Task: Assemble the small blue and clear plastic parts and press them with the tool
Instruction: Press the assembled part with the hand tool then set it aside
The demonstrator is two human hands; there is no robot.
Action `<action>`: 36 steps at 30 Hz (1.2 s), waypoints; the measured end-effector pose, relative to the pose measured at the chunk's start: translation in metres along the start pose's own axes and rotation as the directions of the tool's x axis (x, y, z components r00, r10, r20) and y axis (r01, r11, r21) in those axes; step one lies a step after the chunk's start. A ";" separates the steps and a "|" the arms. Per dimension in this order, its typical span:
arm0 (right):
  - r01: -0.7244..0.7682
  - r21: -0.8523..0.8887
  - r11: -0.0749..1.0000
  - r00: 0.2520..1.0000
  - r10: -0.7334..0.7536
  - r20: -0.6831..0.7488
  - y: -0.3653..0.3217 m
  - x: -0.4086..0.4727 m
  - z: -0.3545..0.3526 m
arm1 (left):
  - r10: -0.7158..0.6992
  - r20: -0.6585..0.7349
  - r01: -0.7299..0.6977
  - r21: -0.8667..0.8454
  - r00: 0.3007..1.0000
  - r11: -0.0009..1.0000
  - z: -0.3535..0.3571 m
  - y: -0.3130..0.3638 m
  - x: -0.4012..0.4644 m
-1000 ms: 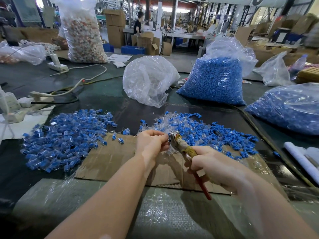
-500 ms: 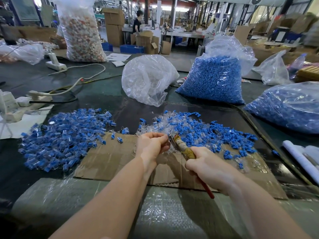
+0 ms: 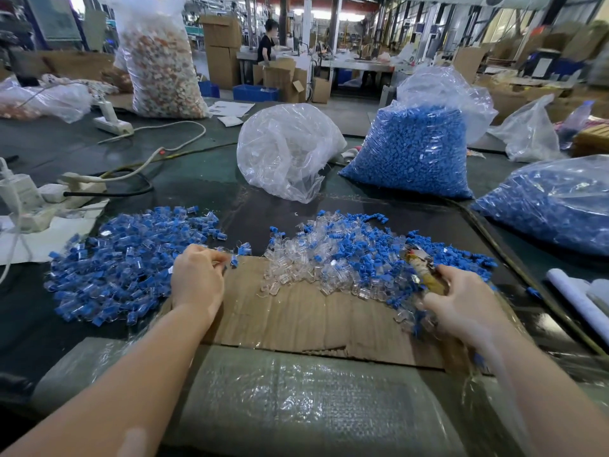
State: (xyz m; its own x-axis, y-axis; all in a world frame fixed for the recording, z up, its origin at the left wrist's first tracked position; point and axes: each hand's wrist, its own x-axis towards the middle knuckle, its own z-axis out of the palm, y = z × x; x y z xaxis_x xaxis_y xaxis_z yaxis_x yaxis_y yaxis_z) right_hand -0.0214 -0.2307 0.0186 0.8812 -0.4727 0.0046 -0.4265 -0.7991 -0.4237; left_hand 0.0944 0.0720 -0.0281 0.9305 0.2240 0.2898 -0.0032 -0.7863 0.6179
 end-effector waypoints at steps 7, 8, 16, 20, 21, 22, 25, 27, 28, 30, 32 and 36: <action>-0.079 -0.199 0.977 0.997 0.078 -0.012 0.019 0.008 0.001 | 0.197 0.063 -0.191 -0.102 0.978 0.976 0.013 0.038 -0.026; -0.077 -0.223 0.972 0.997 0.075 -0.016 0.019 0.008 0.001 | 0.226 0.090 -0.212 -0.150 0.970 0.966 0.016 0.046 -0.032; -0.066 -0.319 0.945 0.997 0.050 -0.058 0.018 0.002 0.005 | 0.481 0.299 -0.389 -0.320 0.824 0.864 0.040 0.094 -0.082; -0.074 -0.321 0.944 0.997 0.064 -0.041 0.018 0.002 0.006 | 0.628 0.374 -0.514 -0.364 0.683 0.776 0.051 0.115 -0.106; -0.077 -0.318 0.945 0.997 0.069 -0.036 0.017 0.002 0.005 | 0.666 0.388 -0.551 -0.375 0.637 0.745 0.053 0.120 -0.111; -0.081 -0.317 0.945 0.997 0.075 -0.030 0.017 0.002 0.005 | 0.703 0.401 -0.593 -0.379 0.587 0.711 0.056 0.125 -0.116; -0.097 -0.312 0.945 0.995 0.099 -0.011 0.016 0.001 0.003 | 0.776 0.440 -0.718 -0.336 0.452 0.609 0.063 0.135 -0.126; -0.097 -0.309 0.946 0.995 0.097 -0.015 0.016 0.000 0.003 | 0.777 0.473 -0.748 -0.307 0.417 0.588 0.067 0.138 -0.127; -0.094 -0.312 0.946 0.996 0.092 -0.020 0.016 0.000 0.003 | 0.770 0.484 -0.748 -0.301 0.415 0.592 0.069 0.138 -0.126; -0.089 -0.323 0.942 0.996 0.088 -0.020 0.016 -0.001 0.004 | 0.764 0.478 -0.742 -0.290 0.435 0.604 0.071 0.137 -0.123; -0.090 -0.335 0.938 0.996 0.092 -0.012 0.015 -0.002 0.003 | 0.755 0.445 -0.718 -0.293 0.481 0.631 0.071 0.132 -0.116; -0.079 -0.356 0.931 0.997 0.067 -0.045 0.010 -0.005 0.006 | 0.678 0.390 -0.594 -0.328 0.623 0.734 0.065 0.117 -0.098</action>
State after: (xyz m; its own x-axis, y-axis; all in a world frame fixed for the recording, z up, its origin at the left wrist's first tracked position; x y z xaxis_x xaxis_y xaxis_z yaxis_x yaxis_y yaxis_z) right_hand -0.0292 -0.2343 0.0086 0.8405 -0.5415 0.0171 -0.5391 -0.8391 -0.0729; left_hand 0.0263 -0.0788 -0.0318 0.7202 -0.6182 0.3150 -0.6756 -0.5213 0.5214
